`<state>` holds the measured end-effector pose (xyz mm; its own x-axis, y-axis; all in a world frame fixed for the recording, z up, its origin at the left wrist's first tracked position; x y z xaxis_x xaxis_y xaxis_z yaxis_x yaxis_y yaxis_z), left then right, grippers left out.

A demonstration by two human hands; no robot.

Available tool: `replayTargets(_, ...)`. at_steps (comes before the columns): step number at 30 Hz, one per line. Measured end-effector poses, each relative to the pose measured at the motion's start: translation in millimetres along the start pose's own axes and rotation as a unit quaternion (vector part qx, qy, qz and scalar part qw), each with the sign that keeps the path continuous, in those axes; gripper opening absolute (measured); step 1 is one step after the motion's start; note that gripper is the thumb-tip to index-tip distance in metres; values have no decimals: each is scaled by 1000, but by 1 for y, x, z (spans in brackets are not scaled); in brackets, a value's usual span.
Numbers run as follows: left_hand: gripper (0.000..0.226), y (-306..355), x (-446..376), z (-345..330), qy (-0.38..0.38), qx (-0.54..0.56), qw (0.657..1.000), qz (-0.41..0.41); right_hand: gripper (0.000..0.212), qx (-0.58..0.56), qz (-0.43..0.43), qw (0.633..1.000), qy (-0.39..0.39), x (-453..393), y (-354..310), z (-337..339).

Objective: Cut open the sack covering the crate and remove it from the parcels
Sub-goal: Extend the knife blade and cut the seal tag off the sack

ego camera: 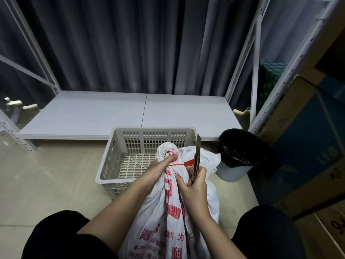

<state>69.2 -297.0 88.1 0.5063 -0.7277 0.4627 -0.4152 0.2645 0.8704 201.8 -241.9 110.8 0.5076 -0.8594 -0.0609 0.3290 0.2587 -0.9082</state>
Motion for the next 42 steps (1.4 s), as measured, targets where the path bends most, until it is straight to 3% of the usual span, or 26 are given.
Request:
replayTargets(2, 55, 7, 2, 4, -9, -45, 999, -20, 38, -13, -3, 1000, -4, 1, -1, -2)
replayTargets(6, 57, 9, 6, 1, -28, -33, 999, -11, 38, -28, -14, 1000, -2, 5, 0, 0)
replayTargets(11, 54, -2, 5, 4, 70, 4, 997, -41, 38, 3, -10, 1000, 15, 11, 1, 3)
replayTargets(16, 49, -15, 3, 5, 107, 70, 992, -17, 38, 18, -12, 999, 34, 18, 5, 5)
replayTargets(19, 56, -17, 3, 6, 119, 61, 991, -27, 32, -35, -16, 998, 50, 24, -2, 13)
replayTargets(22, 60, -13, 5, 5, 116, 48, 991, -38, 12, -129, -27, 988, 85, 31, -3, 35)
replayTargets(24, 59, -12, 8, 4, 112, 44, 992, -45, 25, -149, -22, 987, 51, 35, -3, 46)
replayTargets(28, 66, -11, 11, 2, 108, 41, 992, -55, 35, -180, -112, 962, -173, 58, 6, 28)
replayTargets(30, 76, -12, 12, 3, 107, 40, 992, -47, 34, -181, -157, 945, -223, 72, 16, 20)
replayTargets(33, 82, -12, 12, 2, 102, 44, 993, -47, 30, -191, -185, 941, -210, 78, 23, 18)
replayTargets(42, 64, -12, 11, 2, 96, 47, 993, -54, 31, -136, -188, 954, -187, 73, 25, 21)
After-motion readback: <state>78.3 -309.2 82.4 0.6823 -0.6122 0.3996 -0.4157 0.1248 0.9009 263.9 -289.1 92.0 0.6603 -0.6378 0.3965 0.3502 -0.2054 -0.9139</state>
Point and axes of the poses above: each hand's wrist, its own x-axis away from the middle knuckle, its own z-axis out of the back of the hand, y = z × x, the point moved 8 cm from there along -x, towards the middle knuckle, and after that the axes turned 9 degrees about x, right-handed, at the moved point
